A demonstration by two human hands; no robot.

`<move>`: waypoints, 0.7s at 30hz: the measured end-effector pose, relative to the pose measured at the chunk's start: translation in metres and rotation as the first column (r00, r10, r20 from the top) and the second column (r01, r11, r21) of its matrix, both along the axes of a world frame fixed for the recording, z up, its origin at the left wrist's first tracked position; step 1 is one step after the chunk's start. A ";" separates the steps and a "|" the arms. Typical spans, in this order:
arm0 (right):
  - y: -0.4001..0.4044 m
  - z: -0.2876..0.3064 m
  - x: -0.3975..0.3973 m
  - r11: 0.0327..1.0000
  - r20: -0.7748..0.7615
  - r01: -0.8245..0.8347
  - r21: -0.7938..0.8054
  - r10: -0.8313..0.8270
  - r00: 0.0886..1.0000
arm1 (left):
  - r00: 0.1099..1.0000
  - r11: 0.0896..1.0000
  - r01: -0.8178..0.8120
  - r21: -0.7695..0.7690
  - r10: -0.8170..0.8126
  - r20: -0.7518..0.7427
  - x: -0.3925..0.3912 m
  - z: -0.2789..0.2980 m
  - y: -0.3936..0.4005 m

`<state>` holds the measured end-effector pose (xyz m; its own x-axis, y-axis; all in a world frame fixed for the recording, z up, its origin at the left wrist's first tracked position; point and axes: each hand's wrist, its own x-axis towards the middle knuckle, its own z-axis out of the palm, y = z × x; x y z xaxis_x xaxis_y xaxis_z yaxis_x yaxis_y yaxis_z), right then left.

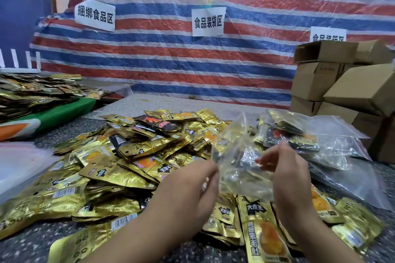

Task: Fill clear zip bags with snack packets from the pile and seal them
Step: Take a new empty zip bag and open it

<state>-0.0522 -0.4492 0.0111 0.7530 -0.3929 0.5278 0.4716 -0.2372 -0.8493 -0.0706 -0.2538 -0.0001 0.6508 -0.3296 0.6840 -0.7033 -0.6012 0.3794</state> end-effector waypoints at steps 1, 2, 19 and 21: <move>-0.005 0.001 0.003 0.999 -0.016 0.036 -0.027 -0.036 0.999 | 0.999 0.997 0.007 -0.080 -0.011 -0.047 0.001 0.002 0.001; -0.010 0.001 0.007 0.993 -0.049 0.062 -0.099 -0.067 0.997 | 0.994 0.987 0.031 -0.158 -0.047 -0.102 0.003 0.003 0.002; -0.028 0.008 0.010 0.848 -0.532 -0.504 -0.167 0.353 0.770 | 0.876 0.718 -0.141 -0.682 -0.230 -0.424 0.039 0.019 0.034; -0.031 0.010 0.007 0.739 -0.578 -0.673 -0.015 0.543 0.609 | 0.871 0.715 -0.180 -0.676 -0.203 -0.447 0.044 0.019 0.039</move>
